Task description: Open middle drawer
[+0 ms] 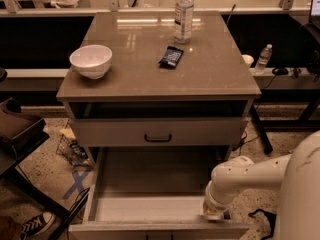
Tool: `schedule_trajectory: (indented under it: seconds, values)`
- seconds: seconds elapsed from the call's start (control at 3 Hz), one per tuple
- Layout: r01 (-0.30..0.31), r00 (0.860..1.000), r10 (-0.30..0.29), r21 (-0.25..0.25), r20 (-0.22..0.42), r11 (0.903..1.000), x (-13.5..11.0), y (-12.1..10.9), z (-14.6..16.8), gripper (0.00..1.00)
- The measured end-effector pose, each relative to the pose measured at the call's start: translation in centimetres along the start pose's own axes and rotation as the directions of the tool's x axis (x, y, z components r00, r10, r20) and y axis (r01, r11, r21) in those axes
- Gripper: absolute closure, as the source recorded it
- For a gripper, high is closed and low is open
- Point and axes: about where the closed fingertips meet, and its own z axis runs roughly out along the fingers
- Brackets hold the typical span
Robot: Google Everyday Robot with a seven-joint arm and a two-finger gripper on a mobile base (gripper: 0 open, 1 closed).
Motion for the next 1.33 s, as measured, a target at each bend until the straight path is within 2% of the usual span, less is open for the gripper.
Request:
schedule_trajectory:
  seconds: [0.33,0.67,1.0,1.33]
  values:
    - [-0.062,0.998,0.062,-0.028,-0.012,0.9977,2.9,4.1,-0.9,1.00]
    - [-0.082,0.997,0.081,-0.036,-0.016,0.9960,3.8,5.3,-1.4,0.87]
    - [-0.082,0.997,0.081,-0.036,-0.016,0.9960,3.7,5.3,-1.9,0.63]
    - [-0.082,0.997,0.081,-0.039,-0.016,0.9959,3.7,5.5,-1.8,0.31]
